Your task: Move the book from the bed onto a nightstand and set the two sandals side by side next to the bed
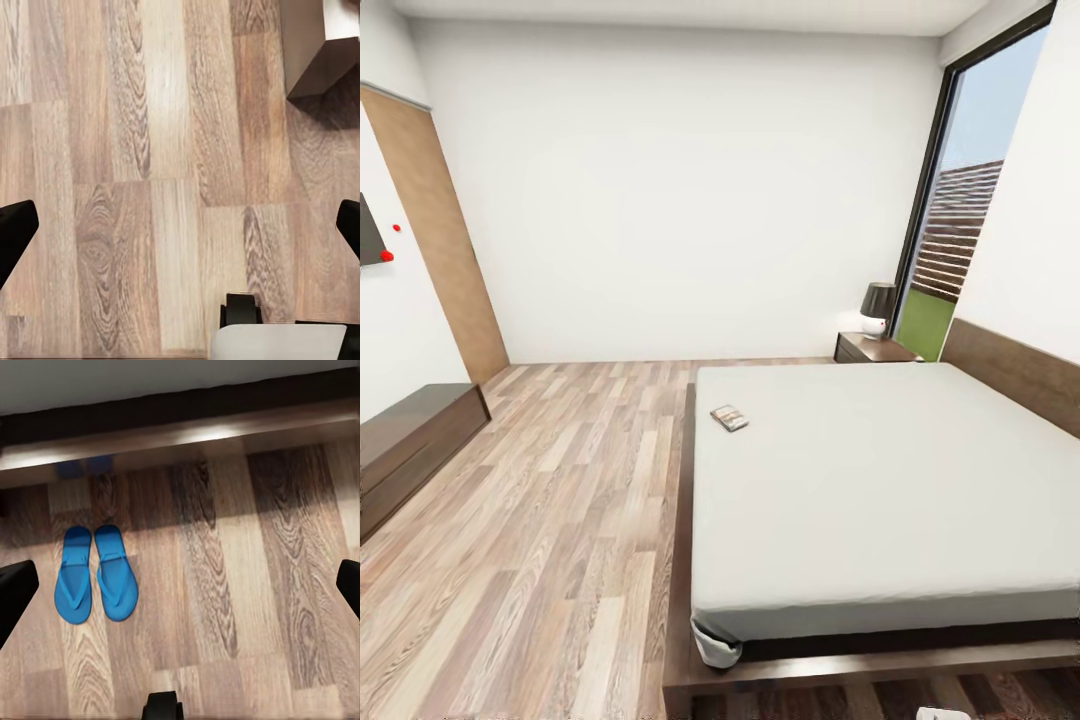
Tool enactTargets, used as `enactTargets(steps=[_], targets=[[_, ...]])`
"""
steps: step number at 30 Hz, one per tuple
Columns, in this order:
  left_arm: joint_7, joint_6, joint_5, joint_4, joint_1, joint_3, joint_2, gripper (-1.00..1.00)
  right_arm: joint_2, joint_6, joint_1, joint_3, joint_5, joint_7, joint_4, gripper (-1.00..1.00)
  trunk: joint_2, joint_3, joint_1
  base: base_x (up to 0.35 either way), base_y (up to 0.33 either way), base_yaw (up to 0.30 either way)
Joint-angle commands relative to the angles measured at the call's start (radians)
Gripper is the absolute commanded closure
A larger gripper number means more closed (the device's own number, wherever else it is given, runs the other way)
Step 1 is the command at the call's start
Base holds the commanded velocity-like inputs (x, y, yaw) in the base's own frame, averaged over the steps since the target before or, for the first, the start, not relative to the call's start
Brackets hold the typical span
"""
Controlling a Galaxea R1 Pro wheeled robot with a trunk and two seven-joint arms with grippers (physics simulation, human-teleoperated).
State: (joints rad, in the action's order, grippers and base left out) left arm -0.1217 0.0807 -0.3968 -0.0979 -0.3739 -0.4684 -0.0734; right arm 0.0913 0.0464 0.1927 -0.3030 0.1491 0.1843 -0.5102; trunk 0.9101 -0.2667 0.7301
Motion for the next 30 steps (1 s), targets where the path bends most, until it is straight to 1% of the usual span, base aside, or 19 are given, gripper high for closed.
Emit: enactTargets(steps=[1, 9, 19, 30], targets=[[-0.004, 0.002, -0.008, 0.0, 0.0, -0.009, 0.0, -1.0, -0.001, 0.005, 0.001, -0.008, 0.01, 0.009, -0.002, -1.0, 0.001, -0.001, 0.0, -0.206, 0.031, 0.0], [-0.003, 0.003, -0.009, -0.001, 0.0, -0.009, 0.0, -1.0, -0.002, 0.005, 0.001, -0.007, 0.01, 0.009, -0.002, -1.0, 0.001, -0.001, 0.0, -0.11, 0.016, 0.0], [-0.003, 0.002, -0.01, -0.001, 0.0, -0.009, 0.0, -1.0, -0.002, 0.005, 0.001, -0.007, 0.011, 0.009, -0.002, -1.0, 0.001, -0.001, 0.0, -0.016, 0.007, 0.0], [-0.004, 0.002, -0.01, -0.002, 0.0, -0.009, 0.0, -1.0, -0.004, 0.005, 0.001, -0.007, 0.012, 0.009, -0.002, -1.0, 0.001, -0.001, 0.0, -0.002, 0.046, 0.0]])
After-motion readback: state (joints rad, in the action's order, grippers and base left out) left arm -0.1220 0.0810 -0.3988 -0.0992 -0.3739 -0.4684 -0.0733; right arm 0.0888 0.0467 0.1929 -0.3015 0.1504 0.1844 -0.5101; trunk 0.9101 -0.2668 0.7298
